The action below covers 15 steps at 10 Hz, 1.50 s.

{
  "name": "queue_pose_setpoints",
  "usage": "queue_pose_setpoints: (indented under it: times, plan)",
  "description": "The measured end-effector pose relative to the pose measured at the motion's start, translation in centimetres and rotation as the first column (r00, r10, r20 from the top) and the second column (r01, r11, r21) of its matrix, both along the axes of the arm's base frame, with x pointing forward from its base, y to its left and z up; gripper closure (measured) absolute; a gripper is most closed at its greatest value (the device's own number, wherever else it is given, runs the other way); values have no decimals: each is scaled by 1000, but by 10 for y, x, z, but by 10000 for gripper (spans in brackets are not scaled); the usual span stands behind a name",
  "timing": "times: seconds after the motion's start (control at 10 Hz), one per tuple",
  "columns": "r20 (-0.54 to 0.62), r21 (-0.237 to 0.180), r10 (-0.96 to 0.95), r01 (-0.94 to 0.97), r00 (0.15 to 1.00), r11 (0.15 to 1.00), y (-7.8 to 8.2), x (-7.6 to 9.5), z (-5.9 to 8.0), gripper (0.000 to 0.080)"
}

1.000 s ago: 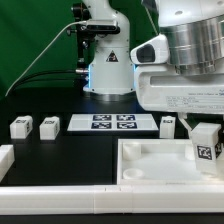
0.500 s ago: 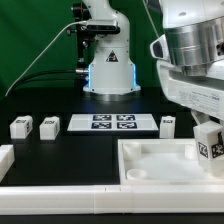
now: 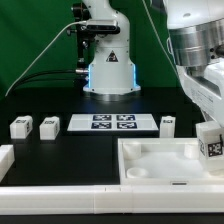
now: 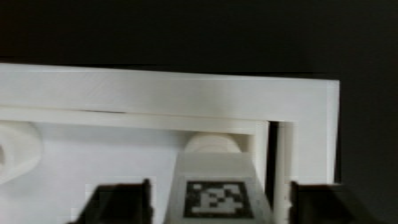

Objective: Assemble one leg

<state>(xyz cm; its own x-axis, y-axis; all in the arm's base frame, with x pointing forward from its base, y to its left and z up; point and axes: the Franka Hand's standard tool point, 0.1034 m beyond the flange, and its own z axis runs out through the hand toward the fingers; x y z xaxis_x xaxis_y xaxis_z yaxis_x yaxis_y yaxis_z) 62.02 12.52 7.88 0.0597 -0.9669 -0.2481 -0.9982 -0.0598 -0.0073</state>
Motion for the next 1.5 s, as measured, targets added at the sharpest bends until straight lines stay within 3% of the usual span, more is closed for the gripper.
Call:
queue_pose_setpoints:
  times: [0.1, 0.2, 0.3, 0.7, 1.1, 1.5]
  plan:
    - [7, 0, 33, -33, 999, 999, 2, -1, 0, 243]
    - [7, 0, 35, -35, 999, 999, 3, -1, 0, 178]
    - [8, 0, 42, -42, 999, 999, 5, -2, 0, 159]
    - [113, -28, 473, -473, 874, 880, 5, -5, -3, 150]
    - [200, -103, 824, -824, 531, 556, -4, -7, -7, 150]
    - [240, -195, 961, -963, 139, 188, -13, -5, -7, 150]
